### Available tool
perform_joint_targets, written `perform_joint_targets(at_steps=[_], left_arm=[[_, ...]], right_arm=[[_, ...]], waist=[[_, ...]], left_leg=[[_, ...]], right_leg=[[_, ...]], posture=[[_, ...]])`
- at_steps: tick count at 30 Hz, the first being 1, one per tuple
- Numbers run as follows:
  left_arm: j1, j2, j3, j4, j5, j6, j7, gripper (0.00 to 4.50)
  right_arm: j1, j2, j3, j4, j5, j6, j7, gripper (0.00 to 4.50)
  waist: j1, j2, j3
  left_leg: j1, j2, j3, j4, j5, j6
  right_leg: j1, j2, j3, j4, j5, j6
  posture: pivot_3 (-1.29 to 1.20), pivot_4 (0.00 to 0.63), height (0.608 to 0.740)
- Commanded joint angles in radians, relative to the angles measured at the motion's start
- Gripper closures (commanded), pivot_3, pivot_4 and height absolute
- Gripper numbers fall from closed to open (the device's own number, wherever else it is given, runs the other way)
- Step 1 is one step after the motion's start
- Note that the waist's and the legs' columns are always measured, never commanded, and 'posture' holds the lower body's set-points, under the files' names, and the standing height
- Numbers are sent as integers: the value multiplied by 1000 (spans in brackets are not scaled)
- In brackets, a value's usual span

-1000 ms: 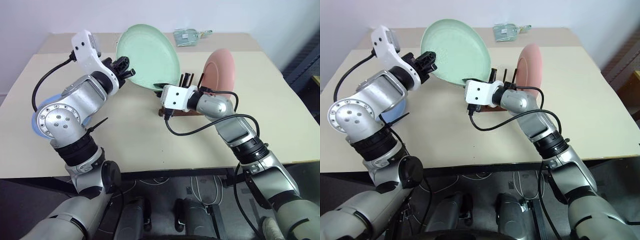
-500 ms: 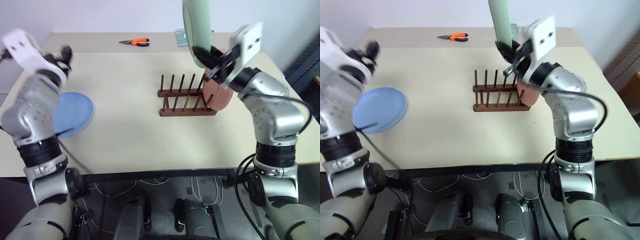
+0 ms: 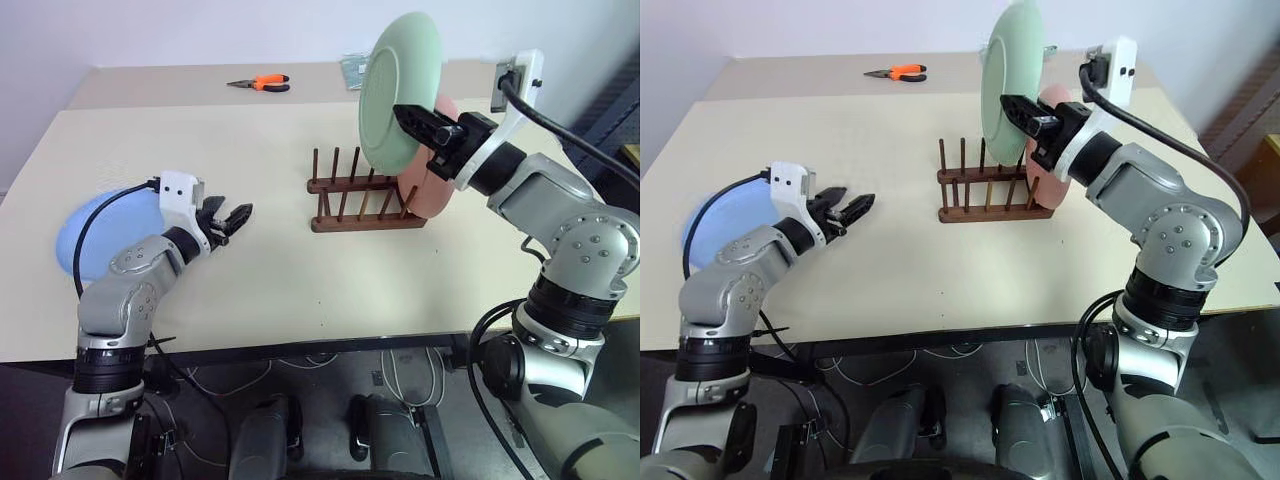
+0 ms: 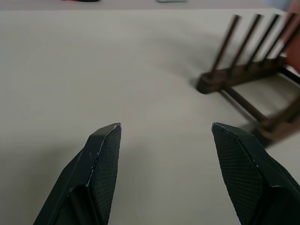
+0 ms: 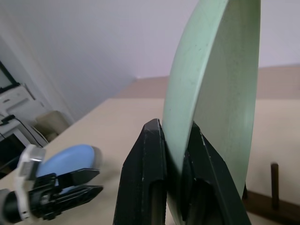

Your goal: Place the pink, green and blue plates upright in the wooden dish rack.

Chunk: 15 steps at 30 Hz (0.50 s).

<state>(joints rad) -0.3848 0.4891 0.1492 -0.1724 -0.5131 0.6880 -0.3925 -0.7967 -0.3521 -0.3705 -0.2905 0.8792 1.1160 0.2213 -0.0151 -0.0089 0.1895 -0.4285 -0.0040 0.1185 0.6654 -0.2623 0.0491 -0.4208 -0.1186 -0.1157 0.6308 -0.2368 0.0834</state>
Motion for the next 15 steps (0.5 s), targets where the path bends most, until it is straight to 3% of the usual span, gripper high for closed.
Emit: perform_joint_targets(at_steps=[1,10,13,15], left_arm=[[21,3,3,-61,-21,-1,-39,1364],[60,-3,6,-122,-35,26,-62,1364],[65,-6,15,-130,-36,28,-58,1277],[69,-15,28,-131,-48,31,-54,772]], right_arm=[[0,-26,16,-5,2,-21,10,4500],[10,-72,95,116,-82,-84,77,4500],[5,-92,132,130,-124,-122,110,3345],[17,-139,211,117,-220,-205,154,2454]], waist=[[0,0,0],[1,0,0],[3,0,0],[2,0,0]], left_leg=[[0,0,0,0,0,0],[0,0,1,0,0,1],[0,0,1,0,0,1],[0,0,1,0,0,1]], right_leg=[[0,0,0,0,0,0],[0,0,0,0,0,0],[0,0,0,0,0,0],[0,0,0,0,0,0]], posture=[[0,150,740],[0,150,740],[0,150,740],[0,150,740]])
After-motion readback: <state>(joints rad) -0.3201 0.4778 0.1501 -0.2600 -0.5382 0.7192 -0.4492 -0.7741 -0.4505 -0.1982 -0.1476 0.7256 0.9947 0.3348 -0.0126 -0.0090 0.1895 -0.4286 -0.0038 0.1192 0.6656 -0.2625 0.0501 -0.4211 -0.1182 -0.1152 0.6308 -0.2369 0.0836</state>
